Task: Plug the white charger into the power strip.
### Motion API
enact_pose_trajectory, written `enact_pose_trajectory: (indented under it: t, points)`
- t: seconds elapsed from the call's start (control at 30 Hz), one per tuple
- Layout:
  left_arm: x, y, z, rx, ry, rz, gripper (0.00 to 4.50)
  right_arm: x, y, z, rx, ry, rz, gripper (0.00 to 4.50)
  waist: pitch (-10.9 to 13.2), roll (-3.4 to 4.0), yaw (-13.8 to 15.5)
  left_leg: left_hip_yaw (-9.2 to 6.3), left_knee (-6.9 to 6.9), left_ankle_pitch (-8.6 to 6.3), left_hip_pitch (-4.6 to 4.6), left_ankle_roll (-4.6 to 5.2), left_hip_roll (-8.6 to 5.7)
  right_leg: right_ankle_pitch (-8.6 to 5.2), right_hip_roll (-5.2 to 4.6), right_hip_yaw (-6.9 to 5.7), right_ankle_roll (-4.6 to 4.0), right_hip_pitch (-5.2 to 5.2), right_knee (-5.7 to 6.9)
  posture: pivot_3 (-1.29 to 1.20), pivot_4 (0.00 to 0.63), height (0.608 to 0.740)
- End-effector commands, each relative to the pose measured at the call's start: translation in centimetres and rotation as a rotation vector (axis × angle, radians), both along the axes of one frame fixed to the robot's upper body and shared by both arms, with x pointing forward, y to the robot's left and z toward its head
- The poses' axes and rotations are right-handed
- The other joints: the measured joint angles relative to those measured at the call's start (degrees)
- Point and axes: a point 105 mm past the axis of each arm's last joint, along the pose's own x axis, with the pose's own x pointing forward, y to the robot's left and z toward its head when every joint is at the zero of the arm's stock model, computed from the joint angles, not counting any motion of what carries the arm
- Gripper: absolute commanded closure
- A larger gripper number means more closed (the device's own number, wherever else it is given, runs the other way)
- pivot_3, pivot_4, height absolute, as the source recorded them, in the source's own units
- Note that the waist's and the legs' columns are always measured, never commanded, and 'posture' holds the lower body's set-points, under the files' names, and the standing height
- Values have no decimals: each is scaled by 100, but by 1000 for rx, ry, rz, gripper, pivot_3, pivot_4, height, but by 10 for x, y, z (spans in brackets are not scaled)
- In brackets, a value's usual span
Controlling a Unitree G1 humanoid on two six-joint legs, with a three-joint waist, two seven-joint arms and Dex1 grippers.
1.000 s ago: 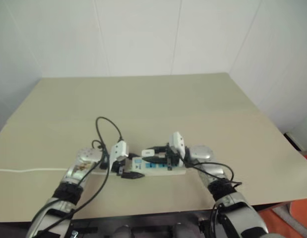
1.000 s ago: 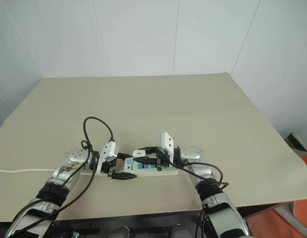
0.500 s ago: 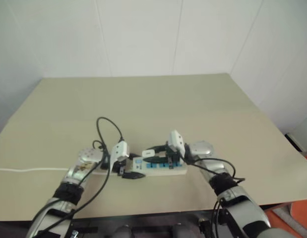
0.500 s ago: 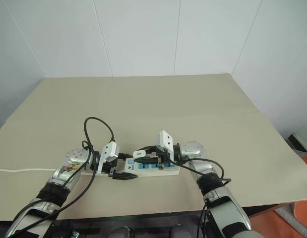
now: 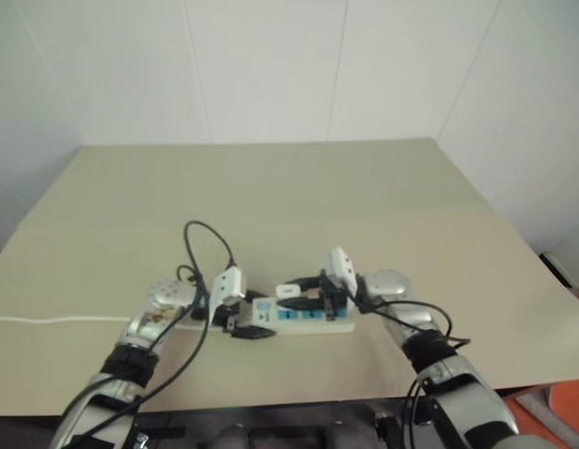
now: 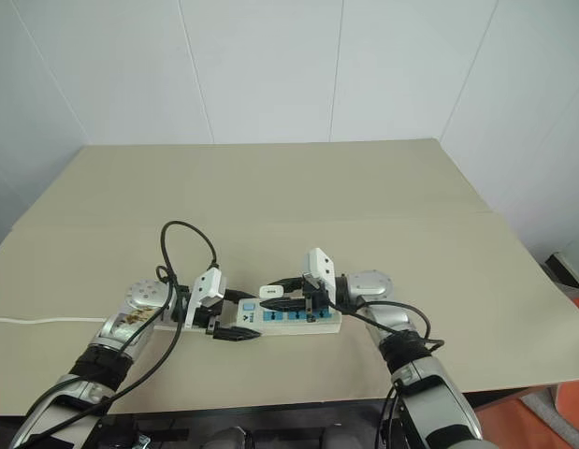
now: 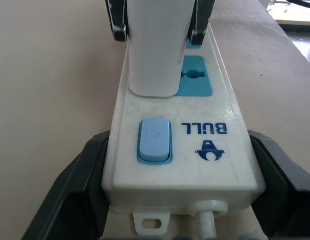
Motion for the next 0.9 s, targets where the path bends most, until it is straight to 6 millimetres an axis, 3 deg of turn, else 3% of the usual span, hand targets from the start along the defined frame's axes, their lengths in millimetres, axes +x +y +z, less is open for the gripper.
enact_pose_trajectory:
  t: [0.03,0.27,0.7,0.9]
  points:
    - [2,27,1,70,8,41,1210,9,-46,-28,-142,78,-126,3387,0,-1,2,0,0,0,0,0,0,0,0,0,0,0,0,0,150,740]
    - [2,25,0,66,9,38,1210,5,-24,-22,-126,48,-71,3387,0,-1,-3,0,0,0,0,0,0,0,0,0,0,-1,1,0,150,740]
    - [2,25,0,64,11,49,1210,-4,-15,-39,-172,83,-60,3387,0,-1,-36,0,-3,0,10,0,1,-1,1,1,-2,2,4,0,150,740]
    - [3,24,0,61,12,49,1210,-4,-15,-38,-180,88,-58,1433,-13,-29,-70,1,-15,0,30,0,3,-7,3,4,-10,11,4,0,150,740]
